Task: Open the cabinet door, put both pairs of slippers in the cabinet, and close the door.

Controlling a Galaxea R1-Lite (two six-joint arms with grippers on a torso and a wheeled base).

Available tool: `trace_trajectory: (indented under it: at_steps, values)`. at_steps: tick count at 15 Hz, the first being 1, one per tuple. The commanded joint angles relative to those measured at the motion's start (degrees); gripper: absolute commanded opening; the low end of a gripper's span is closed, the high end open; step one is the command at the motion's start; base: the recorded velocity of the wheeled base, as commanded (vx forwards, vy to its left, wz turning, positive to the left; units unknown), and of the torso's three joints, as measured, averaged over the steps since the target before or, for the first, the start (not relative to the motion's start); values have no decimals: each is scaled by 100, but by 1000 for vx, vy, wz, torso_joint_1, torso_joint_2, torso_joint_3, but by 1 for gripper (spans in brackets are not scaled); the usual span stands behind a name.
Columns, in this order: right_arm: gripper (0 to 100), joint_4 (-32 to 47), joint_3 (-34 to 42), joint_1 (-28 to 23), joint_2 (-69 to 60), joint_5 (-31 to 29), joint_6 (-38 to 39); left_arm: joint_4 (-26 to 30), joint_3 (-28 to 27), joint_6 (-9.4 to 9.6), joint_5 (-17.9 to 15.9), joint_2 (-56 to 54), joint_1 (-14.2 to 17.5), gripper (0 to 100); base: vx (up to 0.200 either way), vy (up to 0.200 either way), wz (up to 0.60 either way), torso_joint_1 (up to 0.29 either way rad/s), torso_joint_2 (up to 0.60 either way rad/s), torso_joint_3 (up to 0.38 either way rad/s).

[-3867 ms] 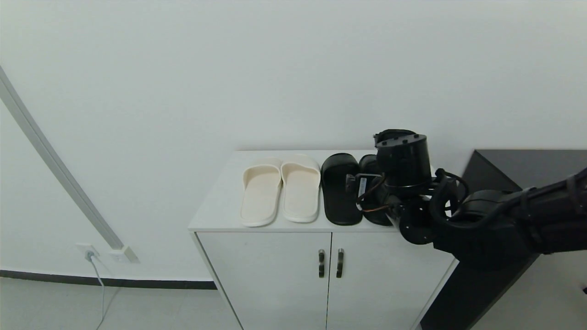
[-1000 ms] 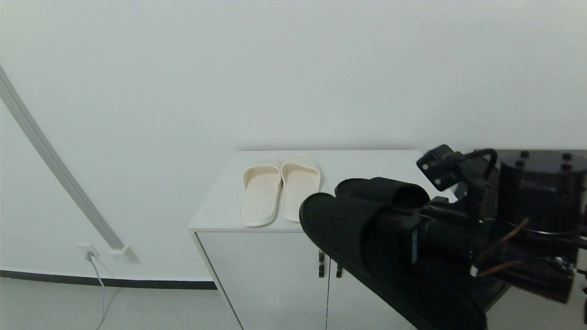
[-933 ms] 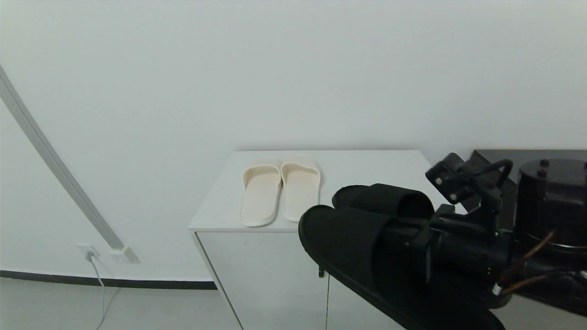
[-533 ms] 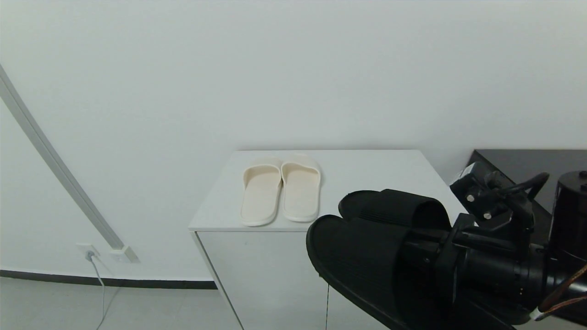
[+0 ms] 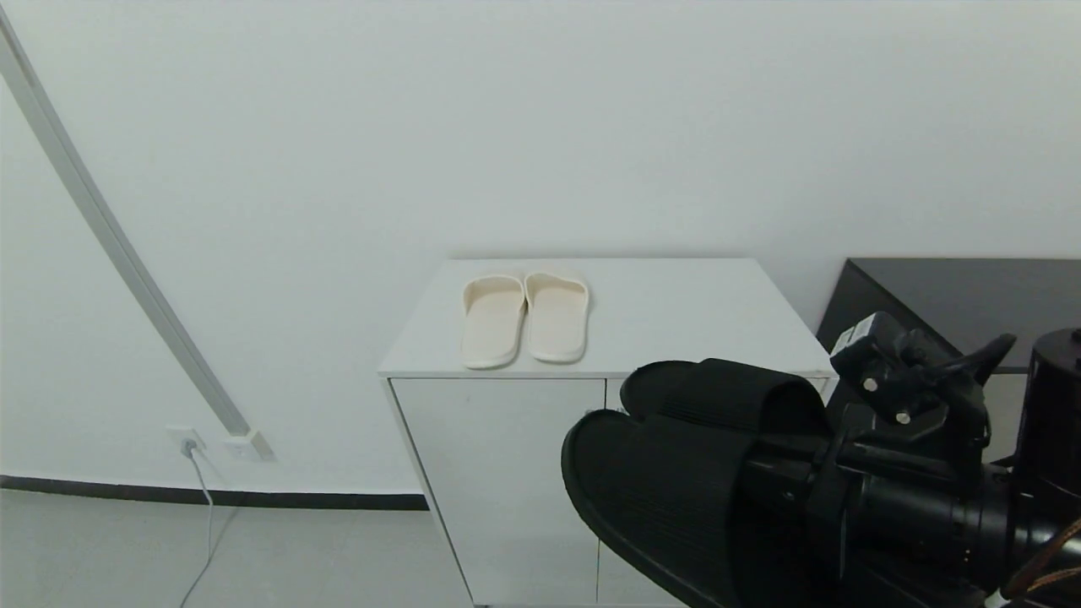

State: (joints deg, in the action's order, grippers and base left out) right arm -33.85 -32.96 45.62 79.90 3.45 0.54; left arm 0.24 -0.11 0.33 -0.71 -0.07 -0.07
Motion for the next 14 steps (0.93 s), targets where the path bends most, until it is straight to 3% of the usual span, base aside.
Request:
trace_trajectory:
  at_steps: [1, 14]
  values:
    - [0, -7, 9, 0, 61, 7, 8, 2, 2, 2, 0, 7, -1, 0, 0, 0, 0, 0, 0, 0]
    - [0, -16, 36, -53, 228, -20, -1, 2, 2, -7, 9, 7, -1, 0, 0, 0, 0, -7, 17, 10]
